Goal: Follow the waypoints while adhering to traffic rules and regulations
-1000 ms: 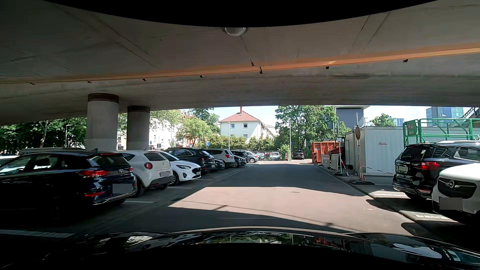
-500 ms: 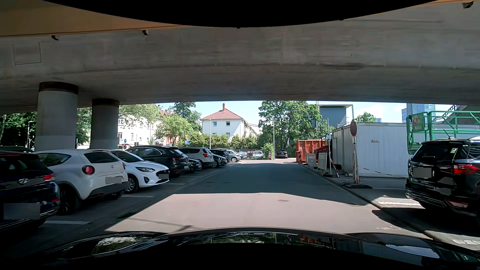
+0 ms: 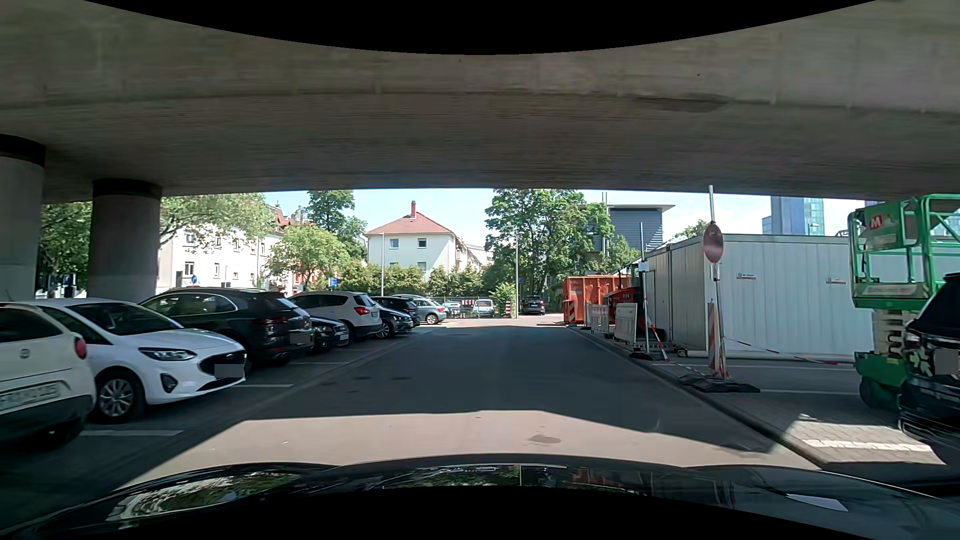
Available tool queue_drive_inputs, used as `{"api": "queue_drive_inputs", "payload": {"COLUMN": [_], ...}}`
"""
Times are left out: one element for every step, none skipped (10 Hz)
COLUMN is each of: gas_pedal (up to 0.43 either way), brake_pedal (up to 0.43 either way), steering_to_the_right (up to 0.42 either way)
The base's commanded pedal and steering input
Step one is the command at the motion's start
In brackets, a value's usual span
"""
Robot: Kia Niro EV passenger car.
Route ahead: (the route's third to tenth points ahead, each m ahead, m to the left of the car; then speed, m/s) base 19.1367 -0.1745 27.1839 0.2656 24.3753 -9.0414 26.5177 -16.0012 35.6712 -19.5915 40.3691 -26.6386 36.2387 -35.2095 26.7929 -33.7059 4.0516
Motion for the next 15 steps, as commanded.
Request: {"api": "queue_drive_inputs", "payload": {"gas_pedal": [0.118, 0.118, 0.118, 0.118, 0.11, 0.098, 0.079, 0.067, 0.067, 0.067, 0.067, 0.067, 0.059, 0.047, 0.047], "brake_pedal": [0.0, 0.0, 0.0, 0.0, 0.0, 0.0, 0.0, 0.0, 0.0, 0.0, 0.0, 0.0, 0.0, 0.0, 0.0], "steering_to_the_right": [0.122, 0.106, 0.091, 0.071, 0.057, 0.05, 0.04, 0.026, 0.013, 0.009, 0.009, 0.007, 0.005, 0.001, -0.003]}}
